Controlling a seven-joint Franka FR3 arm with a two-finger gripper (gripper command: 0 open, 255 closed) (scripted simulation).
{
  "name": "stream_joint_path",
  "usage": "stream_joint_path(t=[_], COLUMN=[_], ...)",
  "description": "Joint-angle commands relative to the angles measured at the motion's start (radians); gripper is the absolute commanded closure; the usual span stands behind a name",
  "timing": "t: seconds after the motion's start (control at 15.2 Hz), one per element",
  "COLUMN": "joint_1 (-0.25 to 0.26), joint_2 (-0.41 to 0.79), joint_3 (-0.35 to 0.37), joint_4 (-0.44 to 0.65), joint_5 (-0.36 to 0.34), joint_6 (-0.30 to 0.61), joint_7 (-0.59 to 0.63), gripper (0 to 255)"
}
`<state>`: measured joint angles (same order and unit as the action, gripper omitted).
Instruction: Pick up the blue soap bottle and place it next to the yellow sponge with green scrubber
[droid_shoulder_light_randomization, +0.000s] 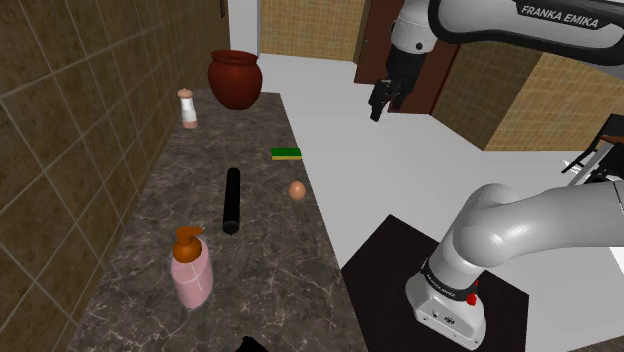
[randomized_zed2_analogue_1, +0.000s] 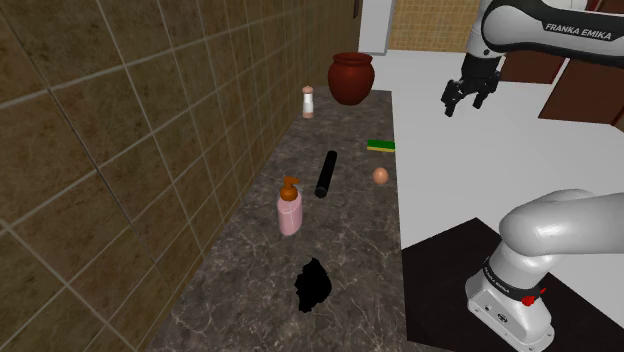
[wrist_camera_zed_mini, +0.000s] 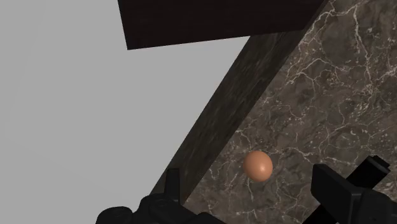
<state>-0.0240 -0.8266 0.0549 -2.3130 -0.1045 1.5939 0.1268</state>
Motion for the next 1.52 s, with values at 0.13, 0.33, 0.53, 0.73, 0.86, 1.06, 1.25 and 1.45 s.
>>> stream_joint_path(t=[0.13, 0.33, 0.53, 0.73, 0.86, 1.06, 1.25, 1.45], joint_1=[0.010, 0.026, 0.042, 0.056, 0.063, 0.071, 0.073, 0.068], joint_2=[0.003, 0.019, 0.046, 0.087, 0.121, 0.181, 0.254, 0.337], joint_3=[0.038, 0.097, 0.158, 0.220, 0.262, 0.326, 0.392, 0.460], joint_4=[-0.029, -0.064, -0.088, -0.100, -0.103, -0.096, -0.078, -0.049], joint_5=[0.030, 0.074, 0.118, 0.158, 0.182, 0.212, 0.231, 0.238], joint_6=[0.026, 0.069, 0.115, 0.166, 0.201, 0.256, 0.312, 0.367], joint_7=[0.051, 0.128, 0.204, 0.280, 0.331, 0.407, 0.485, 0.566], gripper=[0, 0, 0, 0, 0, 0, 0, 0])
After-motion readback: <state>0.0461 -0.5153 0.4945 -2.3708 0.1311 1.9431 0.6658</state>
